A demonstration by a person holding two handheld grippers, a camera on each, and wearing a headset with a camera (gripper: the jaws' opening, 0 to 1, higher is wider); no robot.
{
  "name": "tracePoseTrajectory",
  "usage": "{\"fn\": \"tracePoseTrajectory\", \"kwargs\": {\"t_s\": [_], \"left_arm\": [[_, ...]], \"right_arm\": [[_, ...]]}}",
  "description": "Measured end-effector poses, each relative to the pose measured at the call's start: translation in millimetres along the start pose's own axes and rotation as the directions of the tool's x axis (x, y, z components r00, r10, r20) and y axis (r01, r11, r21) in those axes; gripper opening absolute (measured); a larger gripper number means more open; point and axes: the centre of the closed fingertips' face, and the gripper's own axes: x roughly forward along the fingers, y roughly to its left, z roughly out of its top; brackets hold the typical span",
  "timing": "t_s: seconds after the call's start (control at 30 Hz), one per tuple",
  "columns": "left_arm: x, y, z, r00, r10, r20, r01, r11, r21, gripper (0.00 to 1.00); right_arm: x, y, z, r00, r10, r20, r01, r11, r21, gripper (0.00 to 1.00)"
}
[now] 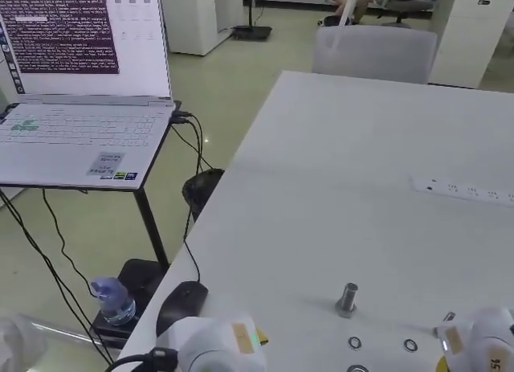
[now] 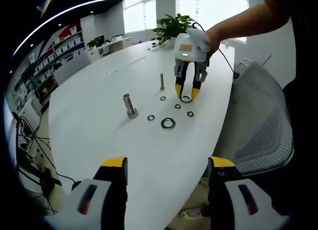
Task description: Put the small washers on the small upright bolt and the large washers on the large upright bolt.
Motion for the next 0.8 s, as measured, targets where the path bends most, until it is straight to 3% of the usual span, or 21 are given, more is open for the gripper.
{"fn": "tracePoseTrajectory", "kwargs": {"t_s": [0.23, 0.4, 0.6, 0.8], "left_arm": [[1.9, -2.0, 2.9, 0.9999, -0.008, 0.009, 0.008, 1.000, -0.003, 0.64], [2.9, 0.2, 8.4, 0.9997, 0.003, 0.024, -0.003, 1.000, -0.006, 0.66], [4.5, -1.8, 12.3, 0.9995, -0.003, 0.030, 0.004, 1.000, -0.005, 0.64], [3.4, -1.9, 13.6, 0.9995, -0.006, 0.030, 0.006, 1.000, -0.006, 0.64]], "right_arm": [[-0.3, 0.6, -0.5, 0.9996, -0.014, 0.026, 0.014, 1.000, -0.016, 0.25], [0.8, 0.1, 1.2, 0.9997, -0.019, -0.012, 0.018, 0.999, -0.044, 0.23], [-0.3, -1.6, 0.5, 0.9995, -0.021, -0.023, 0.021, 1.000, 0.000, 0.22], [-0.2, -1.5, 2.4, 0.9990, -0.036, 0.025, 0.034, 0.996, 0.078, 0.22]]}}
